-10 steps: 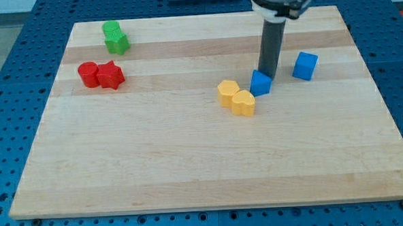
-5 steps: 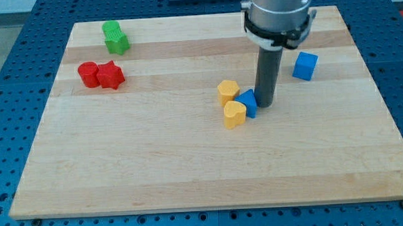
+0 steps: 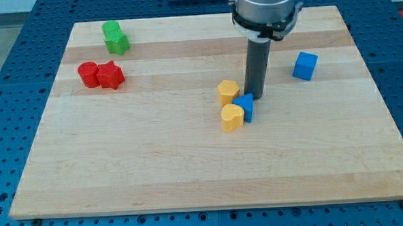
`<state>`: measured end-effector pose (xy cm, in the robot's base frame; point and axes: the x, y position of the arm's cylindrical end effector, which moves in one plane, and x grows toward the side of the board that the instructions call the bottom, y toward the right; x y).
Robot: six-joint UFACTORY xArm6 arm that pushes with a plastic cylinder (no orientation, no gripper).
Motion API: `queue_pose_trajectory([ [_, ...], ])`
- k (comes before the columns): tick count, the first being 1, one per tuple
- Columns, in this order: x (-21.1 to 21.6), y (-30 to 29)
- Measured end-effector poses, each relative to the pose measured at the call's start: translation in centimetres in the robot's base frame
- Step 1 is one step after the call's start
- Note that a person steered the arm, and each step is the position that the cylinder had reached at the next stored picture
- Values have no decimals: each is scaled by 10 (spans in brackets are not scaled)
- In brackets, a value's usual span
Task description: Separate the blue blocks from each other
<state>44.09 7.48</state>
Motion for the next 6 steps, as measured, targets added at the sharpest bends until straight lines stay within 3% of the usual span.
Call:
queue_pose_trajectory([
  [2,35,-1],
  [4,22,-19],
  [6,66,-18],
])
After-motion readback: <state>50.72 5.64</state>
